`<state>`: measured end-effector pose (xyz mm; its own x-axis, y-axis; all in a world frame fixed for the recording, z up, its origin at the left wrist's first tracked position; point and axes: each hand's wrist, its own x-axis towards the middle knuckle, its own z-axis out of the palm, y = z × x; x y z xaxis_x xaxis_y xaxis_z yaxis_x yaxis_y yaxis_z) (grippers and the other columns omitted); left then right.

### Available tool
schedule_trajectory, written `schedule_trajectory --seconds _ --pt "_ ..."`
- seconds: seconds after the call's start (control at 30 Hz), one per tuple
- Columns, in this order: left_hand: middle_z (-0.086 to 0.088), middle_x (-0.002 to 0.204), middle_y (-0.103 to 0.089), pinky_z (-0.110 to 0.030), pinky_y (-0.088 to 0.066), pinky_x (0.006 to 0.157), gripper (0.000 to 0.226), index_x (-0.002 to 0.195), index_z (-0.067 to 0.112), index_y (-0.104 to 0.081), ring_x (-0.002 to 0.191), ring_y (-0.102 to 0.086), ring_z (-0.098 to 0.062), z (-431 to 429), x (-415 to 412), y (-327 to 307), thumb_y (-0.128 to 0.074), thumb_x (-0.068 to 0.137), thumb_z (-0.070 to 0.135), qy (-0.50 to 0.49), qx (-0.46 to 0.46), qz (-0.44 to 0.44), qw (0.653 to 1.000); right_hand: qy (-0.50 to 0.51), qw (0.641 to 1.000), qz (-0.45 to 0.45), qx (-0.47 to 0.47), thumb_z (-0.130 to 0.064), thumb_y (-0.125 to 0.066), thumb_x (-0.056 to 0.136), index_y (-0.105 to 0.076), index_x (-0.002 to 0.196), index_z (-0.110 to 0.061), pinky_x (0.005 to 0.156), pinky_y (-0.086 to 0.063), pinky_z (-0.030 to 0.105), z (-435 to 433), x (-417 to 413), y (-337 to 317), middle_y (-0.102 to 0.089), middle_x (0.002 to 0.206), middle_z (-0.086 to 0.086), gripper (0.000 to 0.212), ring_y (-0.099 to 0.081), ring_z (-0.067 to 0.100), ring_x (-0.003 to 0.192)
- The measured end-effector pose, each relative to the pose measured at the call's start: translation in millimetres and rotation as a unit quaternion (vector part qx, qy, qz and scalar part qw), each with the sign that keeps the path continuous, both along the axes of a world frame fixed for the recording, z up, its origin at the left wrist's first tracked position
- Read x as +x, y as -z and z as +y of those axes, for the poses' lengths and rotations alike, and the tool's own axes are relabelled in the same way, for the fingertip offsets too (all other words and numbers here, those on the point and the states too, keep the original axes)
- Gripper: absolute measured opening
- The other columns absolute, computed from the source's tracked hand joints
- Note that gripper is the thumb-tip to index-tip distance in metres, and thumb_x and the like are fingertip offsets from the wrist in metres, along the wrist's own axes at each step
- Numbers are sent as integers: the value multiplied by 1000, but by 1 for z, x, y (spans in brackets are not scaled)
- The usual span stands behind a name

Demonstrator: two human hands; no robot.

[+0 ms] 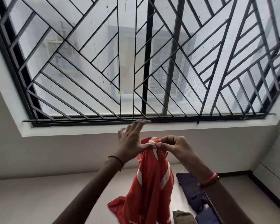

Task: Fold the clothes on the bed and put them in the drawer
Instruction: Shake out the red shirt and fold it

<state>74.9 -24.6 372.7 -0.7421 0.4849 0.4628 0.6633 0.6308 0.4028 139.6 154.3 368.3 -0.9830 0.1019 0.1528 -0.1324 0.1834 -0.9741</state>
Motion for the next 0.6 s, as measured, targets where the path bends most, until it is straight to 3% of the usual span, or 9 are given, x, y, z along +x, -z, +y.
schedule_trajectory --seconds 0.07,0.1,0.17,0.23,0.37,0.47,0.53,0.6 --pt "13 143 -42 -47 -22 111 56 129 33 -50 134 -34 -7 -3 -11 -11 -69 78 44 131 -33 -43 990 -23 1000 -4 13 -2 -72 77 -70 87 -5 67 -50 15 0 3 -4 -71 76 2 10 -64 4 69" --pt "8 135 -52 -46 -31 109 44 123 24 -58 128 -44 -7 -4 -15 -15 -70 81 31 199 -30 -79 976 -33 999 -5 12 -2 -72 77 -70 86 -5 68 -50 15 -1 4 -7 -71 76 1 10 -65 5 70" --pt "0 108 -66 -31 -47 98 32 112 6 -64 105 -60 -6 -6 -18 -21 -71 81 13 276 9 -154 949 -53 999 -5 -4 0 -71 77 -70 88 -1 71 -51 16 0 7 -11 -72 78 3 11 -66 8 74" --pt "1 96 -66 -21 -49 88 30 108 2 -64 93 -61 -4 -7 -17 -26 -72 79 7 285 29 -195 938 -77 997 -5 -20 0 -69 78 -69 93 5 75 -53 19 1 12 -16 -72 82 7 16 -67 13 79" --pt "0 93 -64 -28 -50 82 22 103 14 -67 88 -58 -4 -8 -19 -32 -71 81 12 298 -9 -230 926 -87 996 -2 -14 0 -69 78 -69 93 6 74 -52 19 1 17 -19 -71 83 8 16 -66 12 79" --pt "7 93 -58 -25 -49 82 15 98 23 -66 88 -55 -1 -6 -16 -26 -68 84 23 304 15 -161 939 -64 998 14 -11 0 -70 77 -70 91 3 76 -53 21 2 19 -21 -72 85 10 14 -66 13 79" --pt "10 99 -57 -32 -47 89 16 96 27 -64 97 -55 -4 -4 -12 -21 -62 83 36 284 51 -102 952 -42 998 31 -28 -3 -72 74 -70 87 -1 79 -54 25 1 20 -24 -73 84 11 13 -67 15 78" --pt "18 102 -59 -39 -42 95 18 98 29 -62 103 -53 4 -2 -7 -21 -56 85 40 267 64 -62 960 -34 998 44 -38 -10 -74 70 -71 87 -2 82 -53 34 1 22 -26 -73 86 13 19 -66 19 79"
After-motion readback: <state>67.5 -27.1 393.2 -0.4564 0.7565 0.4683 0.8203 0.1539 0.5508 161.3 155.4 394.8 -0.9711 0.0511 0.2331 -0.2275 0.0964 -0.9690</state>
